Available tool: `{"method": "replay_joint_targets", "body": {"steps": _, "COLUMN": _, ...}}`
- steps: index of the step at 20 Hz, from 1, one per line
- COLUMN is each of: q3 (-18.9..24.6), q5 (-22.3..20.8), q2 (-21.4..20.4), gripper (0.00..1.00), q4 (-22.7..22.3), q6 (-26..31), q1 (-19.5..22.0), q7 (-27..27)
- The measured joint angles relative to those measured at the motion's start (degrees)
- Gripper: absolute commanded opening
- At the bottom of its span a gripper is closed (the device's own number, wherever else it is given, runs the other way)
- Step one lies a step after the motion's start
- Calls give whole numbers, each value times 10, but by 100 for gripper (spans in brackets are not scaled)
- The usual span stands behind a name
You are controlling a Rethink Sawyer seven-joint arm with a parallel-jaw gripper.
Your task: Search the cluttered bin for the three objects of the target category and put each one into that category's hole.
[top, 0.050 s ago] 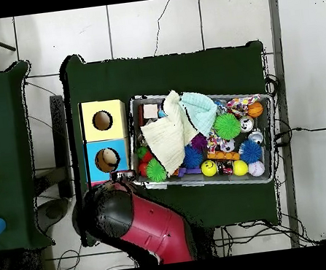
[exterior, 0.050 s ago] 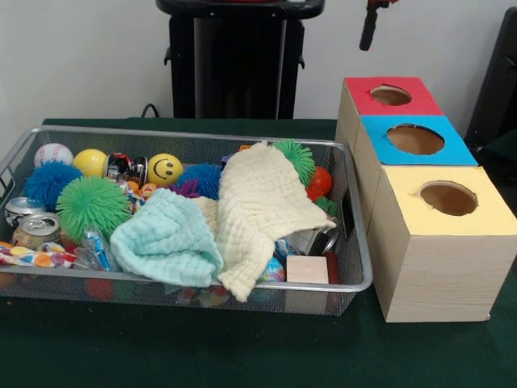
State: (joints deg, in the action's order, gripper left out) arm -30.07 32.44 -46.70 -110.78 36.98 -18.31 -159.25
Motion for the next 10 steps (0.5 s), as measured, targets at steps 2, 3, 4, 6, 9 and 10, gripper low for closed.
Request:
{"method": "replay_joint_targets", "body": {"steps": 2, "q3": 2, "q5": -45, "q2": -4, "gripper": 0, "q4": 12, "q6": -3, "q1": 51, "q7": 2}}
{"method": "replay_joint_targets", "body": {"steps": 3, "q3": 3, "q5": -55, "q2": -5, "gripper": 0, "q4": 15, "q6": -4, "q1": 66, "q7": 3}}
{"method": "replay_joint_targets", "body": {"steps": 4, "q3": 5, "q5": -63, "q2": -5, "gripper": 0, "q4": 17, "q6": -6, "q1": 78, "q7": 4}}
{"method": "replay_joint_targets", "body": {"steps": 6, "q3": 13, "q5": -93, "q2": -7, "gripper": 0, "q4": 24, "q6": -18, "q1": 123, "q7": 7}}
{"method": "replay_joint_targets", "body": {"steps": 9, "q3": 27, "q5": -125, "q2": -8, "gripper": 0, "q4": 28, "q6": -40, "q1": 170, "q7": 8}}
{"method": "replay_joint_targets", "body": {"steps": 10, "q3": 32, "q5": -133, "q2": -8, "gripper": 0, "q4": 29, "q6": -47, "q1": 182, "q7": 8}}
